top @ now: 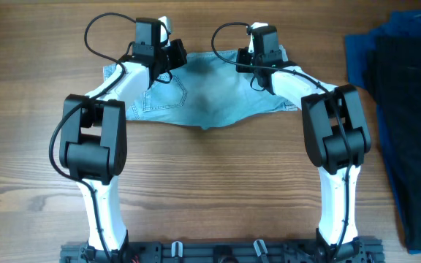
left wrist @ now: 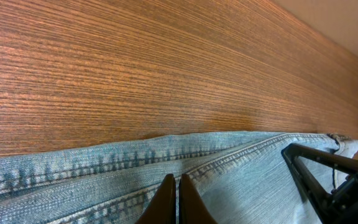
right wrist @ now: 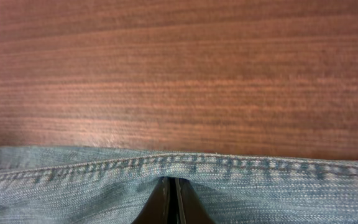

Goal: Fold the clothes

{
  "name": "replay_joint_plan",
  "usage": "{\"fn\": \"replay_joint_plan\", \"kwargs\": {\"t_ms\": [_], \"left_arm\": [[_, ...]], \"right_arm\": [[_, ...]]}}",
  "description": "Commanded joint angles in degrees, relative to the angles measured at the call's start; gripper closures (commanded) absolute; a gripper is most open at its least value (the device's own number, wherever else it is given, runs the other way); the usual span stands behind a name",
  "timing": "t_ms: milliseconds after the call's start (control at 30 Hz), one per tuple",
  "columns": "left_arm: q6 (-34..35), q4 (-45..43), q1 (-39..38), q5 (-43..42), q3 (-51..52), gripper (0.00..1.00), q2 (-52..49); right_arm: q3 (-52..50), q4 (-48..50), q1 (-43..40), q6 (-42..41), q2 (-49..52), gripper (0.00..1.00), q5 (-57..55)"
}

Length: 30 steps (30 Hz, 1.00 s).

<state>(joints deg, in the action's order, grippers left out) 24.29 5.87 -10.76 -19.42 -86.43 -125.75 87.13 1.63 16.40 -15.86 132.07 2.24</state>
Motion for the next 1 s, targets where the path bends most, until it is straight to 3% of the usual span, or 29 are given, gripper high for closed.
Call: {"fn": "replay_joint_plan", "kwargs": {"t_ms": [0,367,967], "left_arm": [[-0.09,-0.33,-0.13,-3.1,0.15,0.96,1.81],[-0.11,5.09,-2.64,-5.31,0.17,0.96,6.56],[-0.09,5.68,-3.02,3.1,0.17,0.96,-2.4]], "right_arm": [[0.2,0.92,0.22,3.41,0.24,0.96,-0.72],[0.2,-3.41,-0.35,3.87,-9.11,0.96,1.55],[-2.38,-9.81,-9.2,3.72,-8.66,0.96,-2.58]]}}
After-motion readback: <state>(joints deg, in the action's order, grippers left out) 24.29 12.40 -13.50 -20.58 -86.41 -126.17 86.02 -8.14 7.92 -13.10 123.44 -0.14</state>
